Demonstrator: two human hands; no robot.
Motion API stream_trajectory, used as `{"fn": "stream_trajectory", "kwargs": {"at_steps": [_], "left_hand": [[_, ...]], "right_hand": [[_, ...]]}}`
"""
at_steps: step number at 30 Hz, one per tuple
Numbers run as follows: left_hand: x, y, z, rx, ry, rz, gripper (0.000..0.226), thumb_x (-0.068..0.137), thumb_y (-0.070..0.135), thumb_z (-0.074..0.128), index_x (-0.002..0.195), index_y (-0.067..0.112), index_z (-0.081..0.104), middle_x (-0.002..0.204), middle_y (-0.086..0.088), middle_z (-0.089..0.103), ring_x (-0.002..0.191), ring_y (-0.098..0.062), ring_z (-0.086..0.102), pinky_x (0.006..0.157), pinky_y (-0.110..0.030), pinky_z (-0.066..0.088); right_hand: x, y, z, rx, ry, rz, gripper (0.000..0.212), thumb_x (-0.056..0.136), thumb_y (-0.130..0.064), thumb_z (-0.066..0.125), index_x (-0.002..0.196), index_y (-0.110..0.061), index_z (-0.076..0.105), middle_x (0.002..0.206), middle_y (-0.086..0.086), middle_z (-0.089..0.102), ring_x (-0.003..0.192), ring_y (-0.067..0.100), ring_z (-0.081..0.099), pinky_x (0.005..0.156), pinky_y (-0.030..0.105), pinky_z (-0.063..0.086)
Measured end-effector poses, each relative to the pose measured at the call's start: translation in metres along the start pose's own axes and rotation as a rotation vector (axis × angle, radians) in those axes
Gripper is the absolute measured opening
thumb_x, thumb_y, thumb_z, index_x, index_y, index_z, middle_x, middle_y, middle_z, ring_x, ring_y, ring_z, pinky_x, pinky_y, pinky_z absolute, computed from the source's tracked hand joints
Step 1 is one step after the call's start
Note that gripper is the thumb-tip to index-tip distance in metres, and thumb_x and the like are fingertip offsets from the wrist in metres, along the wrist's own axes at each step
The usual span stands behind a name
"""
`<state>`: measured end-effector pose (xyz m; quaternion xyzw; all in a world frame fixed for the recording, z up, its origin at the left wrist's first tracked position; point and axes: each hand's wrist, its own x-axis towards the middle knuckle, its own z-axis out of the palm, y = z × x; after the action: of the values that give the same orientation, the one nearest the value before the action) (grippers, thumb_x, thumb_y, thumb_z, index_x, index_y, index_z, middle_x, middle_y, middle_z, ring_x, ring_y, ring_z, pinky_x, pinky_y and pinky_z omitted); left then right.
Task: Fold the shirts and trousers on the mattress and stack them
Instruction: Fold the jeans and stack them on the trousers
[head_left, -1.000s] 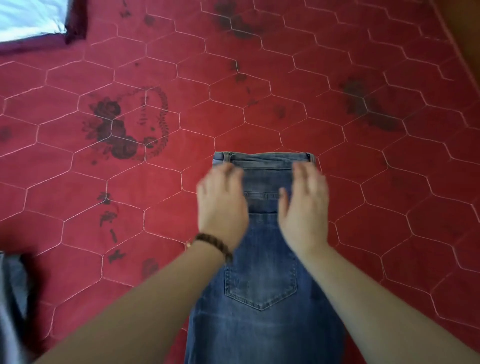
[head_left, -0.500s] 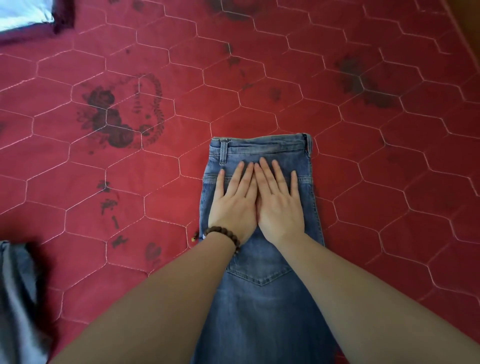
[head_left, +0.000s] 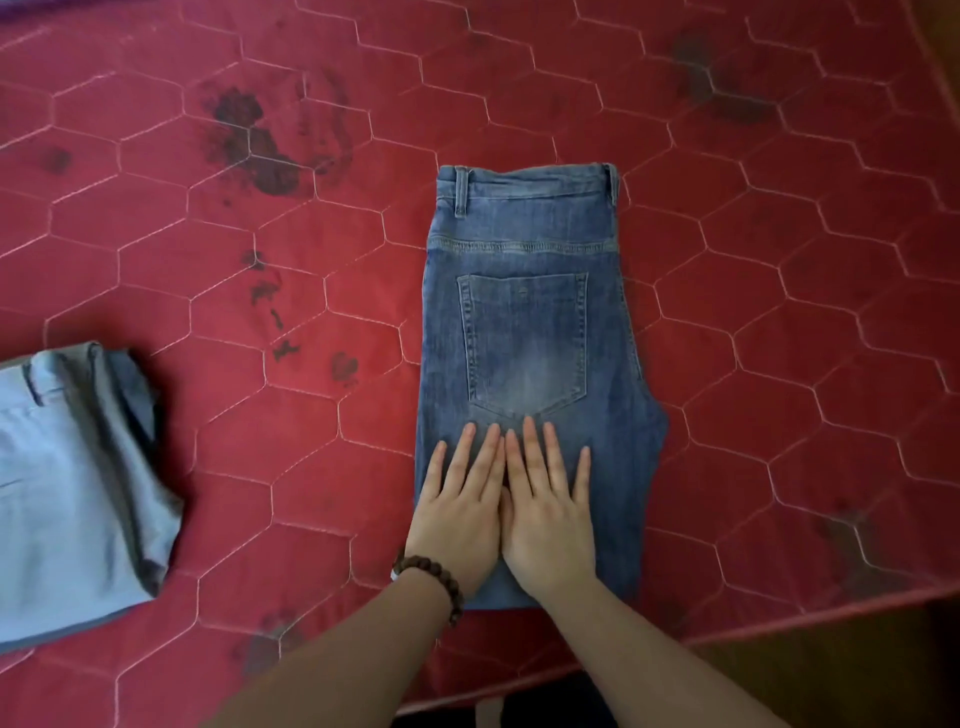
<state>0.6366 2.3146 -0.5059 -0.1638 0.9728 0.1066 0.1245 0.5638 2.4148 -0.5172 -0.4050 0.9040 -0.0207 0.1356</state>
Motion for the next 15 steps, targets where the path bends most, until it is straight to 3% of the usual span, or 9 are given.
{"fn": "stream_trajectory", "kwargs": {"at_steps": [5,11,13,15], "left_hand": [[-0.054,0.011,0.013,0.021,-0.066,0.025,0.060,0.093,0.029,0.027,0.146,0.002,0.031,0.156,-0.014,0.024,0.147,-0.030,0.010,0.116,-0.053,0.014],[-0.067,0.006,0.018,0.074,-0.023,0.041,0.060,0.095,0.035,0.026,0.148,0.007,0.026,0.156,-0.011,0.026,0.145,-0.028,0.018,0.117,-0.050,0.017],[-0.067,0.008,0.018,0.084,-0.019,0.017,0.061,0.095,0.037,0.026,0.149,0.008,0.024,0.156,-0.010,0.024,0.146,-0.028,0.018,0.117,-0.050,0.019],[-0.069,0.012,0.019,0.075,-0.026,-0.021,0.062,0.096,0.039,0.025,0.150,0.010,0.023,0.158,-0.008,0.021,0.147,-0.027,0.015,0.118,-0.050,0.018]], "right_hand": [[-0.053,-0.008,0.009,0.007,-0.052,-0.040,0.058,0.099,-0.039,0.031,0.152,-0.016,0.023,0.160,0.003,0.015,0.149,0.023,0.007,0.115,0.060,0.014],[-0.059,0.013,0.005,-0.027,-0.055,-0.167,0.059,0.098,-0.051,0.033,0.151,-0.025,0.028,0.160,0.000,0.017,0.149,0.023,0.010,0.115,0.061,0.014],[-0.057,0.031,0.002,-0.053,-0.044,-0.109,0.058,0.098,-0.055,0.029,0.151,-0.033,0.023,0.160,0.000,0.014,0.149,0.024,0.008,0.116,0.060,0.008],[-0.060,0.051,-0.001,-0.044,-0.057,0.082,0.058,0.099,-0.057,0.018,0.153,-0.037,0.008,0.162,-0.001,0.002,0.149,0.022,-0.002,0.118,0.058,0.002]]}}
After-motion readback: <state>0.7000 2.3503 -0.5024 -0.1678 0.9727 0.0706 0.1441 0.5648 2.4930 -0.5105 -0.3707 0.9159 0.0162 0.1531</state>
